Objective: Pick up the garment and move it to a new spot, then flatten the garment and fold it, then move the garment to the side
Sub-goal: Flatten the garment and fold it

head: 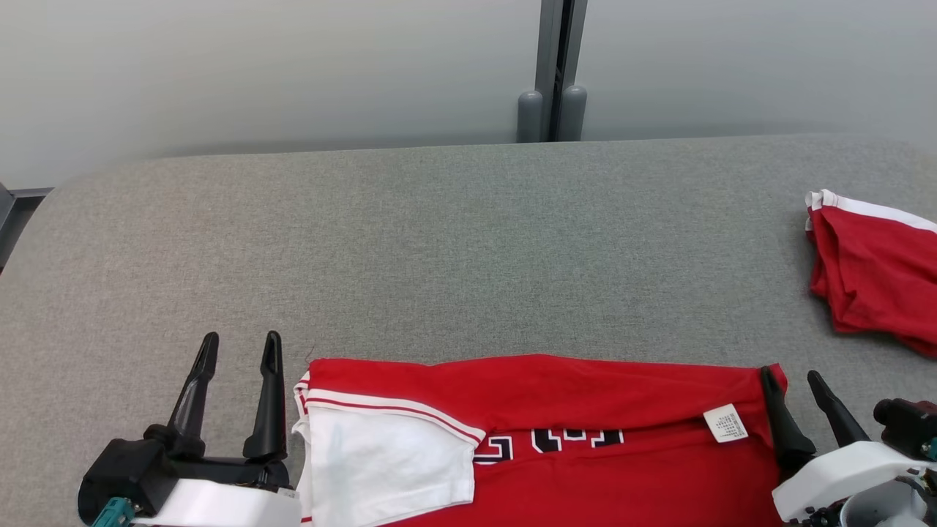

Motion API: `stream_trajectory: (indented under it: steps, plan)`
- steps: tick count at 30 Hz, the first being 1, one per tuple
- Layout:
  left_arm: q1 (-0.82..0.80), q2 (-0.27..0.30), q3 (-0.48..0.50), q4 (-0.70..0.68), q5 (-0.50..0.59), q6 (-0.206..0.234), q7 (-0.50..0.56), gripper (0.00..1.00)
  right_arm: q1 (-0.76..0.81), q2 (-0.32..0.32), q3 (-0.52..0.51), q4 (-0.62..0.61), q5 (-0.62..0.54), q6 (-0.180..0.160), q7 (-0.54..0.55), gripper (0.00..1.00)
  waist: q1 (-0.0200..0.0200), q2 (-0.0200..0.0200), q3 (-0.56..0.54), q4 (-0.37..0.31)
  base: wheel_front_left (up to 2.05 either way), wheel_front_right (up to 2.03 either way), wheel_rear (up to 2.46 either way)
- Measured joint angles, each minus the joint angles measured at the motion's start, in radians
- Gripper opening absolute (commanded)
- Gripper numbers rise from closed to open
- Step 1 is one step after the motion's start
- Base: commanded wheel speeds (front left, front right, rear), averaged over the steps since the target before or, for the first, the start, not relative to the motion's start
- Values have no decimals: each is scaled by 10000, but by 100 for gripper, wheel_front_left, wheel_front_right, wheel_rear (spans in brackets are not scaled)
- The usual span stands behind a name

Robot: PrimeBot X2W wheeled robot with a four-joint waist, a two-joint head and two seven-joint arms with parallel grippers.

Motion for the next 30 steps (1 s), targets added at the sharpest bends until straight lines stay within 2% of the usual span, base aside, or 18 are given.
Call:
stream_trajectory:
  steps: [10,14,20,25,26,27,28,30]
  plan:
    - [-142,-499,345,309,535,-568,0,100,-141,165,-192,1283,94,0,286,100,-1,0,245,86,0,0,0]
    - [-181,-629,439,441,681,-711,0,100,-375,286,-171,1808,491,0,648,100,0,0,309,92,0,0,0]
    - [-273,-777,568,560,872,-907,0,100,-472,431,318,2243,1463,0,1348,100,0,0,324,172,0,0,0]
    - [-275,-849,669,610,965,-1026,0,100,-599,357,823,2406,1906,-4,1432,100,0,0,319,225,0,0,0]
    - [-278,-871,667,621,978,-1049,0,100,-642,341,930,2449,1977,-13,1434,87,0,0,320,233,0,0,0]
    - [-280,-892,669,639,1026,-1060,0,100,-680,324,1009,2483,2042,-13,1434,34,0,0,319,241,0,0,0]
    - [-282,-903,675,652,1047,-1085,0,100,-721,305,1091,2493,2111,-13,1421,0,0,0,319,248,0,0,0]
    - [-301,-943,709,675,1055,-1131,0,100,-790,282,1327,2479,2257,-12,1369,0,0,0,318,251,0,0,0]
